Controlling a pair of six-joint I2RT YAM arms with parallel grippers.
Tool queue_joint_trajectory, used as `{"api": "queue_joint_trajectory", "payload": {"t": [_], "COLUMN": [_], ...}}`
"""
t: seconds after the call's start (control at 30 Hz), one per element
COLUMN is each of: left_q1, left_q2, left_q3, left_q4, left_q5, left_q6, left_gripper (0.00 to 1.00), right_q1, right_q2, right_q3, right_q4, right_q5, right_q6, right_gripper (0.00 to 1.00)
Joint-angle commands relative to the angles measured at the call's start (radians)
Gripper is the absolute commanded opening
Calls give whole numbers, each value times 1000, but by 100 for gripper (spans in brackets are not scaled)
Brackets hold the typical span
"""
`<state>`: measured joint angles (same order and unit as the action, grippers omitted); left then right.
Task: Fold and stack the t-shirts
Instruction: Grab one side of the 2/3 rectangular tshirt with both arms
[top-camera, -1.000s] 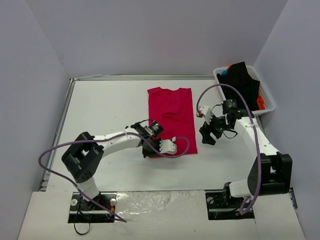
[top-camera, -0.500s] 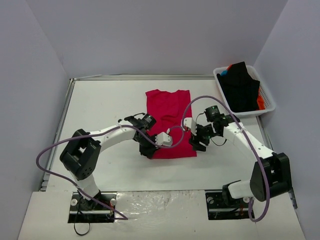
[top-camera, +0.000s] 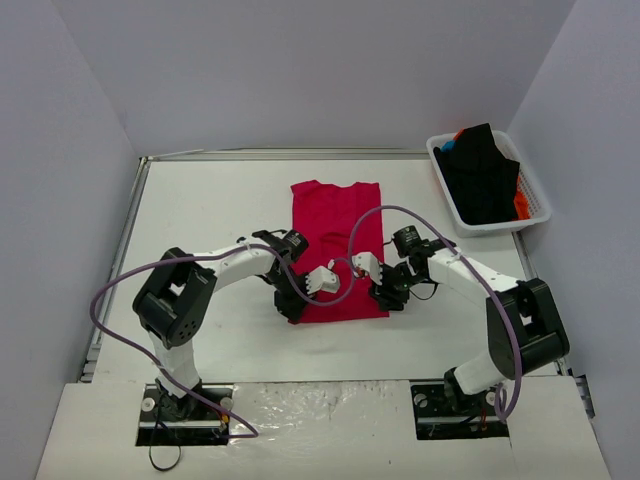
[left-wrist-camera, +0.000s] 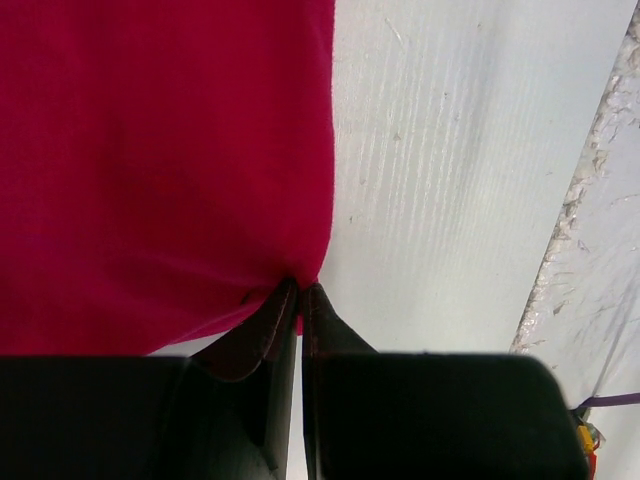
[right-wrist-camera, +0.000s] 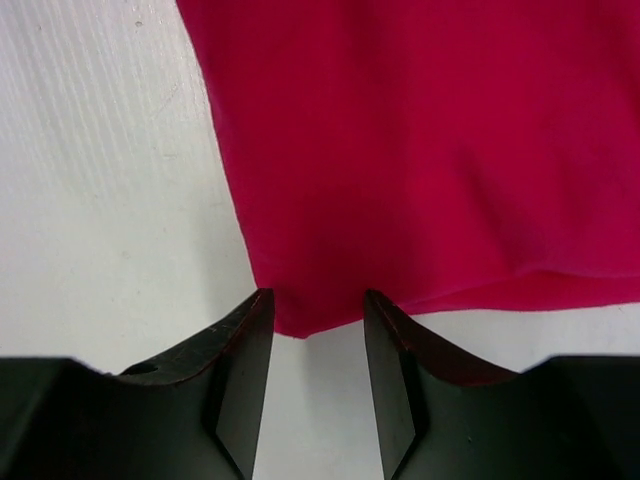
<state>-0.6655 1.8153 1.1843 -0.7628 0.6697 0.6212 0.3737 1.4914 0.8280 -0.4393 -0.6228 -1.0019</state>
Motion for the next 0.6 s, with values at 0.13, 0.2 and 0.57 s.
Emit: {"api": "queue_joint_trajectory", "payload": {"t": [0.13, 0.2, 0.57], "left_q1": [18, 27, 78], "left_q2": [22, 27, 18], "left_q3": [54, 54, 67], "left_q4": [2, 3, -18], "left_q5": [102, 116, 229], "left_q6": [-5, -9, -9], "left_gripper": [2, 2, 2], "right_q1": [59, 57, 19], "right_q2": [50, 50, -83], "right_q3": [-24, -20, -9], "right_q4": [4, 2, 1], "right_q5": [52, 60, 40], "right_q6": [5, 9, 54], "right_gripper": [38, 39, 50]}}
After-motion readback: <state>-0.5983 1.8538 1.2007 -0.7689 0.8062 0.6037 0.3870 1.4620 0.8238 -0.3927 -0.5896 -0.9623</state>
